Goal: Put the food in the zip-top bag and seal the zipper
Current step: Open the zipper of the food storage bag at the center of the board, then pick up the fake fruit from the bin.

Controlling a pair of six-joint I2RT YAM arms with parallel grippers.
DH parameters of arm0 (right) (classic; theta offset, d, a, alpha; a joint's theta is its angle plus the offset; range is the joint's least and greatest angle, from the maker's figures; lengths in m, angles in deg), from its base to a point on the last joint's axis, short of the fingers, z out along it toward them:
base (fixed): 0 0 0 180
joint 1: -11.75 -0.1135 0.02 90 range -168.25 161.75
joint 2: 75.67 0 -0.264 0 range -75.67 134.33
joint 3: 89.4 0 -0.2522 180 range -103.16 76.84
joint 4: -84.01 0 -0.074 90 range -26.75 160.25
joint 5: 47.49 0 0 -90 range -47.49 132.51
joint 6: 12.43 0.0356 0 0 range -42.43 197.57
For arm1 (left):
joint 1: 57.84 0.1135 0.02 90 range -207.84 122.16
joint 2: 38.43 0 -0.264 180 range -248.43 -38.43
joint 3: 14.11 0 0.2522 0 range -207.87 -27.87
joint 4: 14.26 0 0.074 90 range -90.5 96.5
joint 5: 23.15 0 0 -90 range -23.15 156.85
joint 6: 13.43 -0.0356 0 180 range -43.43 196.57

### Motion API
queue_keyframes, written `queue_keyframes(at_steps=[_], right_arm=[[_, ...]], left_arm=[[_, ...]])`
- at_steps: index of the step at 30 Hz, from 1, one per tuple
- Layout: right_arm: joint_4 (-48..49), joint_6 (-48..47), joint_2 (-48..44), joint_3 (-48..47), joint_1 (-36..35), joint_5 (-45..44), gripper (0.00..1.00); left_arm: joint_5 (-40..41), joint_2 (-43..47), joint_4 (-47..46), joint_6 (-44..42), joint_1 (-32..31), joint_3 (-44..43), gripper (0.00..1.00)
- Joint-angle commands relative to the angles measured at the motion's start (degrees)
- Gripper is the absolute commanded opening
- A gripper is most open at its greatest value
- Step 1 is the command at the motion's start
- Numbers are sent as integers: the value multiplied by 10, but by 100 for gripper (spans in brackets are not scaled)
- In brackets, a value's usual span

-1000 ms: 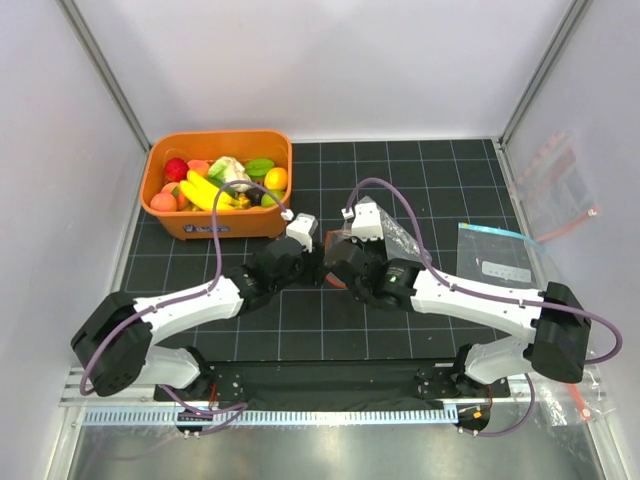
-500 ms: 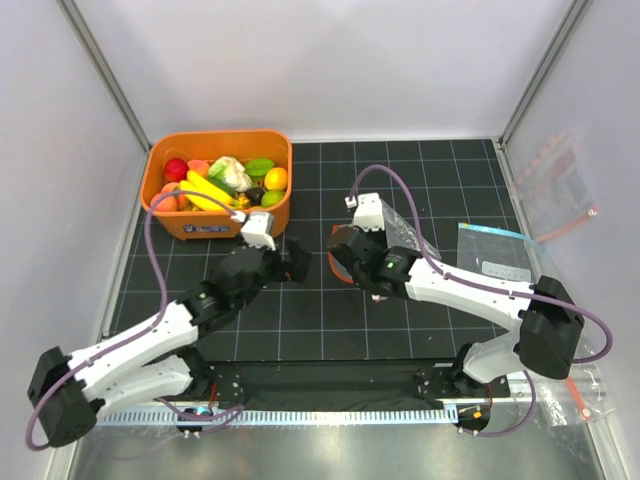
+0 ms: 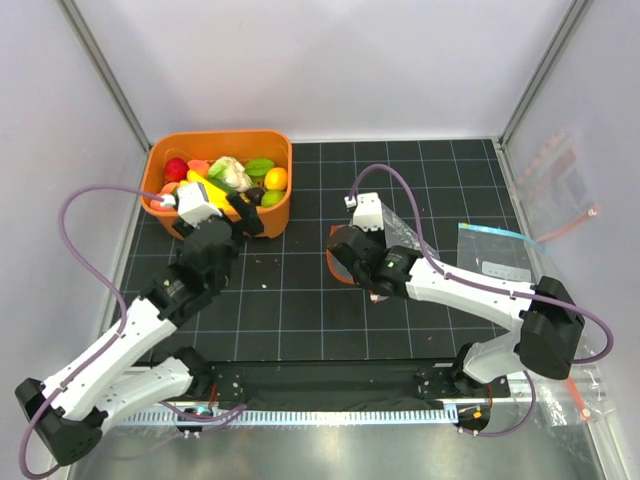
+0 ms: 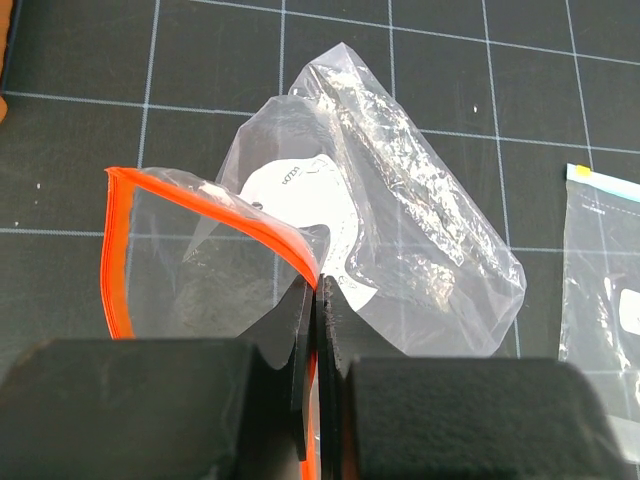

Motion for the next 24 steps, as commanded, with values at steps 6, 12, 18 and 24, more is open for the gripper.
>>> queue_keyframes(at_steps=[6,12,18,24], right_arm=[[17,11,-40,2,0,3,1],[19,15,-49,5,0,4,1],[37,20,-80,27,1,-4,1],[38,21,-87,29,1,0,1]], left_arm=[[8,-114,91,23,125,-164,100],[-8,-244,162,-17,195,-283,100],[-75,-306,149,-21,263,-287,100],[-126,-364,103,-15,309,-274,100]])
